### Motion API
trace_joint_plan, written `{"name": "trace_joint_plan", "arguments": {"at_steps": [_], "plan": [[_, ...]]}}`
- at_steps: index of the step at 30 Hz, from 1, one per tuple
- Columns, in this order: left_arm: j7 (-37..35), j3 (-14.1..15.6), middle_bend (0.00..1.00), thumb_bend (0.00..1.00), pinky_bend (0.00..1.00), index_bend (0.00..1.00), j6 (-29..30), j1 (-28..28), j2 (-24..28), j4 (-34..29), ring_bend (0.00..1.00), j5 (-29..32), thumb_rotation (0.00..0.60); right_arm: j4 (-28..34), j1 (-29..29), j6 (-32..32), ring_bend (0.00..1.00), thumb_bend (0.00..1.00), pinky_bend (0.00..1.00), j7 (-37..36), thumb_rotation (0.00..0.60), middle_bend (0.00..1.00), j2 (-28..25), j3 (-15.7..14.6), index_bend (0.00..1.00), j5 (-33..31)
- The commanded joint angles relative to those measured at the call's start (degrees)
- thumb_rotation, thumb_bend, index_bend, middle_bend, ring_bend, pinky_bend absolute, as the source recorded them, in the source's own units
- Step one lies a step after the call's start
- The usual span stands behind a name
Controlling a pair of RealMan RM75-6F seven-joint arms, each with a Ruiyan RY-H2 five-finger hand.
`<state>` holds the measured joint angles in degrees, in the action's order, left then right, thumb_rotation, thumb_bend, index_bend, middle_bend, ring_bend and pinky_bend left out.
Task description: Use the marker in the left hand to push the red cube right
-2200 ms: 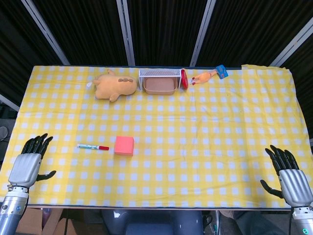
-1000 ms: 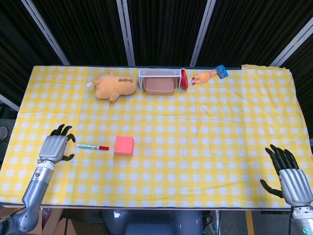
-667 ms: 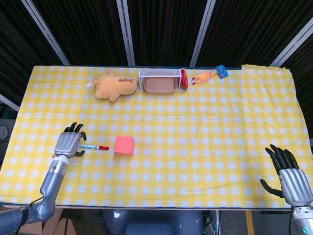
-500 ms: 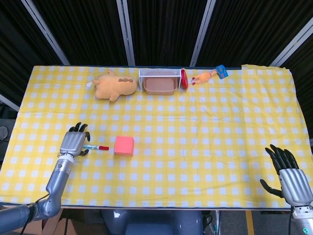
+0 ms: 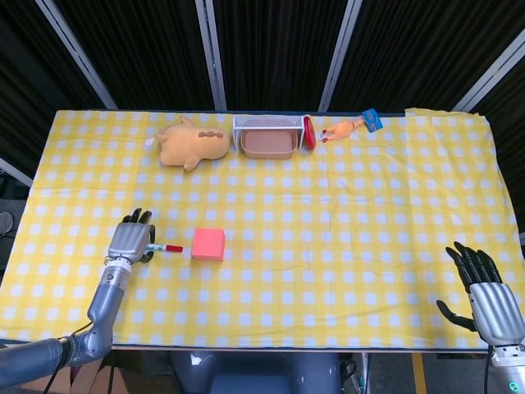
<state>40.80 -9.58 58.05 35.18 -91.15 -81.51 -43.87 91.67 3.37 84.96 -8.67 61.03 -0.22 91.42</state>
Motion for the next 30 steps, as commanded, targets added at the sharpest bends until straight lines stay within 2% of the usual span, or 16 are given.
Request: {"name": "trace_joint_plan", "arguments": {"at_steps": [1,9,18,30], "plan": [[0.2,0.3,0.10,0.36,0.16,0.54,0.1,0.2,0.0,0.1,0.02,0.4,0.600,0.0,0.0,0.0,0.00,0.32,0.00,0.0,0.600,0.00,0.0,0.0,0.00,0.0],[-0.3,0.7,0.11,0.47,0.16,0.60,0.9,0.2,0.7,-1.2,0.02,0.8,0.600,0.1,0.0,0.1,0.00,0.32,0.00,-0.1,0.600,0.00,0.0,0.0,0.00,0.0],[0.1,-0.4,0.12,0.49,0.16,0.62,3.1,0.3,2.1,-6.3,0.02,4.4,0.600,0.2,-0.1,0.2,0.00,0.32,0.00,-0.1,0.600,0.00,-0.1,0.0,0.00,0.1],[3.5,-2.7,0.13,0.49,0.16,0.62,8.5,2.1,-1.1,-8.6,0.02,12.1,0.600,0.2,-0.1,0.3,0.00,0.32,0.00,-0.5,0.600,0.00,-0.2,0.0,0.00,0.2]]}}
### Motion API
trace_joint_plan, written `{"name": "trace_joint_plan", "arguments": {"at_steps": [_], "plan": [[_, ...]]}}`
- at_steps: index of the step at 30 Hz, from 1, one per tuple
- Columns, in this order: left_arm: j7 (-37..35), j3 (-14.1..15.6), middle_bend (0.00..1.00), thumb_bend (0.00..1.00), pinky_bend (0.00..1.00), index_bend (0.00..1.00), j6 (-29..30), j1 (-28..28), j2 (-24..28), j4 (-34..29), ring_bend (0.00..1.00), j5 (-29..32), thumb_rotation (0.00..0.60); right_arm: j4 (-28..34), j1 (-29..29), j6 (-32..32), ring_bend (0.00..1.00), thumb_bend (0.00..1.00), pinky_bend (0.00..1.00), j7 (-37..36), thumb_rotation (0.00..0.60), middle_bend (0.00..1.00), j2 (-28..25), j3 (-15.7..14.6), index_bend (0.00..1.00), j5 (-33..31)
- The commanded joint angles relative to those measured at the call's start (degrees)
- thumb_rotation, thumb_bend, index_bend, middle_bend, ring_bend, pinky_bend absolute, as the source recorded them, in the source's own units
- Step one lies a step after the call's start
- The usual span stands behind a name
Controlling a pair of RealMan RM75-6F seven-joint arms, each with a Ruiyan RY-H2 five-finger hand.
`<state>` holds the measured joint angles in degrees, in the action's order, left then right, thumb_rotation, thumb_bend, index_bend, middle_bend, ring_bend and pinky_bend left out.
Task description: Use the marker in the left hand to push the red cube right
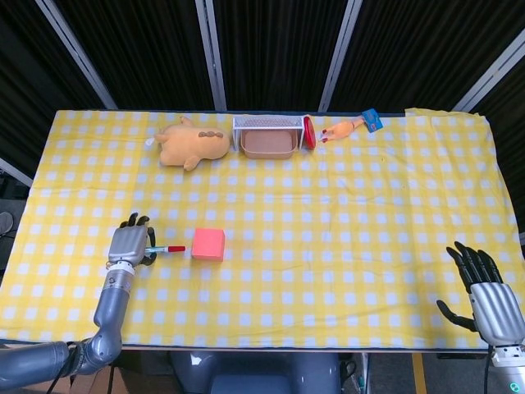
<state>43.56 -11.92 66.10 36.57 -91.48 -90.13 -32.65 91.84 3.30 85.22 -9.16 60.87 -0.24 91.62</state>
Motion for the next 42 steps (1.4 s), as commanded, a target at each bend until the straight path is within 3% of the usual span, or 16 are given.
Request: {"name": "trace_joint_plan", "arguments": {"at_steps": [1,42], "plan": [[1.0,-0.5,0.13,0.49,0.16,0.62,0.5,0.9,-0.9,0.1,0.02,1.2,0.600,0.0,0.0,0.0,0.00,0.32,0.00,-0.1,0.600,0.00,0.0,0.0,0.00,0.0],[9.0,-7.3,0.13,0.49,0.16,0.62,3.9,14.7,-15.1,2.8,0.03,8.6,0.600,0.0,0.2,0.0,0.00,0.32,0.00,-1.6,0.600,0.00,-0.4,0.0,0.00,0.2]]}}
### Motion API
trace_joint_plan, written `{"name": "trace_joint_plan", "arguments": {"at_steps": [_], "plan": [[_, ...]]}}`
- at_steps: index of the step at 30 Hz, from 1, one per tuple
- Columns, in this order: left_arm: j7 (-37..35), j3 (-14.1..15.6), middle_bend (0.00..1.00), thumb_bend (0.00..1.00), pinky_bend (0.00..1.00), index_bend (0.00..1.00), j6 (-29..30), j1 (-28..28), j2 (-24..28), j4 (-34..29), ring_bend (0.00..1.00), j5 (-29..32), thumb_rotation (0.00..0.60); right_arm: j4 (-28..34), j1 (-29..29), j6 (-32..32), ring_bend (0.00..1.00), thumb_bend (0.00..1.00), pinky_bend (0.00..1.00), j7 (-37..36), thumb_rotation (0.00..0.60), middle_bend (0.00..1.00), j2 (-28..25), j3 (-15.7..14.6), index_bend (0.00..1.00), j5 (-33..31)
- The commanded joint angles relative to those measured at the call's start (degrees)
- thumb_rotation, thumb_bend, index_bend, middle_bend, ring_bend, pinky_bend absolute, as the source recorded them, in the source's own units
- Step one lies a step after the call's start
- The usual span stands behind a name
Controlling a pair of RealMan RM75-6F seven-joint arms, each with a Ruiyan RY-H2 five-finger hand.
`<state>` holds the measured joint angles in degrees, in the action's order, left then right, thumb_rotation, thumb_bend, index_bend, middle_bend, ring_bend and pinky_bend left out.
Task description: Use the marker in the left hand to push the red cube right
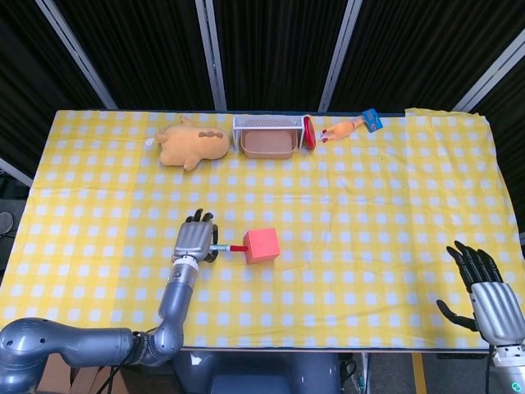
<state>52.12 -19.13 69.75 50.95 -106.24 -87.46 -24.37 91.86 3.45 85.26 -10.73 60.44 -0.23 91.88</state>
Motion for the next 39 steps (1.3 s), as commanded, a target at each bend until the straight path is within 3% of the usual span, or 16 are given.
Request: {"name": "trace_joint_plan", "arguments": {"at_steps": [1,21,39], "plan": [[0.7,0.0,0.13,0.49,0.16,0.62,0.4,0.5,-0.5,0.3,0.03,0.5,0.600,0.0,0.0,0.0,0.00,0.32,0.00,0.0,0.600,0.00,0.0,0.0,0.00,0.0],[4.5,-1.5,0.13,0.49,0.16,0.63,3.0,3.1,-2.3,2.0,0.03,4.8,0.600,0.2,-0.1,0.1,0.00,0.32,0.00,-0.4,0.600,0.00,-0.2,-0.1,0.00,0.2],[7.3,-6.7,0.14,0.49,0.16,0.63,1.5,10.5,-9.8,9.7,0.03,7.2,0.600,0.2,-0.1,0.2,0.00,0.32,0.00,-1.4,0.600,0.00,-0.4,-0.3,0.00,0.4]]}}
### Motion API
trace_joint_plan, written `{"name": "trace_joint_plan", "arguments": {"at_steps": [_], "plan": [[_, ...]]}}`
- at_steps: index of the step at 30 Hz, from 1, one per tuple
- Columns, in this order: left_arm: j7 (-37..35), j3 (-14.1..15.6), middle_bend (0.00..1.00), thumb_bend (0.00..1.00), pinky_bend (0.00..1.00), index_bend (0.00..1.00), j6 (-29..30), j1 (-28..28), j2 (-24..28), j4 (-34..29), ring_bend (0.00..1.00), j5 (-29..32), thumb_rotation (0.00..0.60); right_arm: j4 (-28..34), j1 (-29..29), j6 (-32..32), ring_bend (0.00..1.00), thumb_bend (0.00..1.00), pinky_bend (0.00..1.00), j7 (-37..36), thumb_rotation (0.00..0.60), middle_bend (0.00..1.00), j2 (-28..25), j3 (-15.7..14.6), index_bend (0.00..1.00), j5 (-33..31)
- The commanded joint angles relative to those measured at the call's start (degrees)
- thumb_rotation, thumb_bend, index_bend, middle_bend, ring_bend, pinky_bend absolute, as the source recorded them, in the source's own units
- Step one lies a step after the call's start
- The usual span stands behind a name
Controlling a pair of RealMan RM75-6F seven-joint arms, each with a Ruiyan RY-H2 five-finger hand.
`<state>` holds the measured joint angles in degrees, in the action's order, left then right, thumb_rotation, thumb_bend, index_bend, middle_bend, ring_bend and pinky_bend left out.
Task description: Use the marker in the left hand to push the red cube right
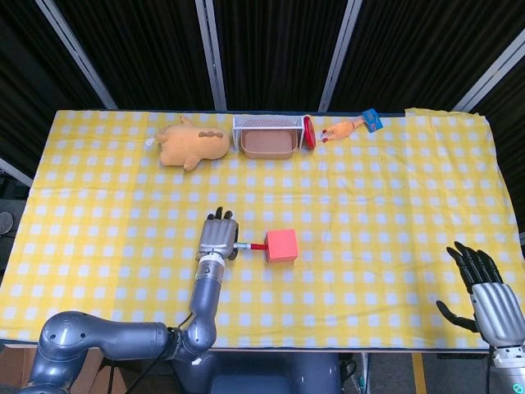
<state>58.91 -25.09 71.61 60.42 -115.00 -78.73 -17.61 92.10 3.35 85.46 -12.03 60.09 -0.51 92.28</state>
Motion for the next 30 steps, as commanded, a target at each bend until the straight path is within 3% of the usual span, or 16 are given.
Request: {"name": "trace_joint_plan", "arguments": {"at_steps": [1,14,30], "plan": [[0.6,-1.0,0.14,0.49,0.16,0.63,-0.5,1.5,-1.4,1.4,0.03,0.5,0.600,0.0,0.0,0.0,0.00,0.32,0.00,-0.1,0.600,0.00,0.0,0.0,0.00,0.1],[2.3,-5.5,0.14,0.49,0.16,0.63,-2.4,8.1,-7.0,8.6,0.03,1.3,0.600,0.1,0.0,0.0,0.00,0.32,0.00,-1.5,0.600,0.00,-0.4,0.0,0.00,0.0],[3.6,-6.8,0.14,0.49,0.16,0.62,-2.5,10.3,-9.3,11.8,0.03,1.8,0.600,0.1,-0.2,0.3,0.00,0.32,0.00,-1.9,0.600,0.00,-0.5,0.0,0.00,-0.1]]}}
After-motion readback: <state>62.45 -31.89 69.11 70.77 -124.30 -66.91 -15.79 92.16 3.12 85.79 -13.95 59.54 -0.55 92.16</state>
